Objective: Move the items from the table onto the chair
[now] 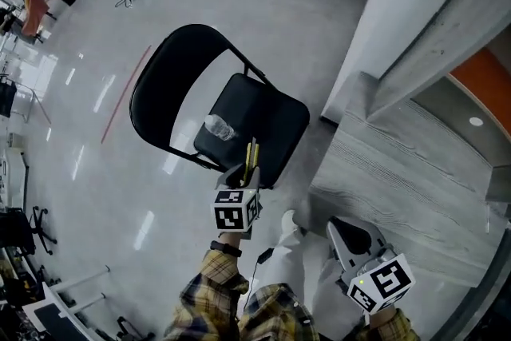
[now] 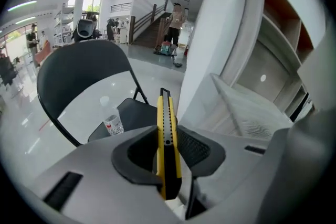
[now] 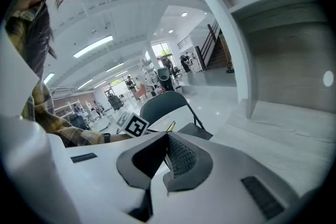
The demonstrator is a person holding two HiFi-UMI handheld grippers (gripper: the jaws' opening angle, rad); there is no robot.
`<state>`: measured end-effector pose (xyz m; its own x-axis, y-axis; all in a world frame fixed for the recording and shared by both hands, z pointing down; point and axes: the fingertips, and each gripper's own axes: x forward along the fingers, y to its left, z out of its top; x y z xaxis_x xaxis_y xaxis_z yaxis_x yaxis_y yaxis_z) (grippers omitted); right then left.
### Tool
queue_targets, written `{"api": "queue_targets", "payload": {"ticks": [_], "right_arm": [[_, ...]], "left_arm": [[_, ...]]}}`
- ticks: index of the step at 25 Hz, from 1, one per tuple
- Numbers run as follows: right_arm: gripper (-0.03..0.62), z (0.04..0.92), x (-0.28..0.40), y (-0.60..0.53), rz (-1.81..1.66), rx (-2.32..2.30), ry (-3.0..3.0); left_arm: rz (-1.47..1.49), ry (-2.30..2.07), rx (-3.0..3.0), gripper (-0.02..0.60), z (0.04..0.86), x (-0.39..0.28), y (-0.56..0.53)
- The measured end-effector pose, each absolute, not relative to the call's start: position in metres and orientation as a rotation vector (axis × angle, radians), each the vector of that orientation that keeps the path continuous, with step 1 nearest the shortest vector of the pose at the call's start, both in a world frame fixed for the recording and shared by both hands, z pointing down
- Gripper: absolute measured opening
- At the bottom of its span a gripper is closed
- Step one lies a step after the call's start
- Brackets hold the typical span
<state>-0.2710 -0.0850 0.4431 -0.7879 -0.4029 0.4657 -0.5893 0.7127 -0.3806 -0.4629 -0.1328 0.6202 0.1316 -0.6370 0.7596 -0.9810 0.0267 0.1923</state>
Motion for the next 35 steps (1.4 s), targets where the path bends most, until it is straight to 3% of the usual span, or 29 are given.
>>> {"api": "queue_targets", "payload": {"ticks": [10,20,27,35], "right_arm": [[0.017,0.537,-0.327,-0.131,0.743,0.700,-2.552],[0.017,0.567,-0.334,-0.140,0.822,0.731,-2.509],[0.017,0.560,-0.326,-0.144,0.851,0.789,-2.492],[0.017,0.508,-0.319,-0.137,0.814,0.802,-2.553]], "left_arm": [[0.619,-1.502,1.552,0.117,0.821,-0.504,-0.169],[0.768,-1.416,1.417,0.117,0.917,-0.513,-0.168],[0.745,-1.412,1.400,0.123,0.916,-0.515,-0.169],[0.683,-1.486,1.507,0.120,0.829,-0.510,-0.174]]}}
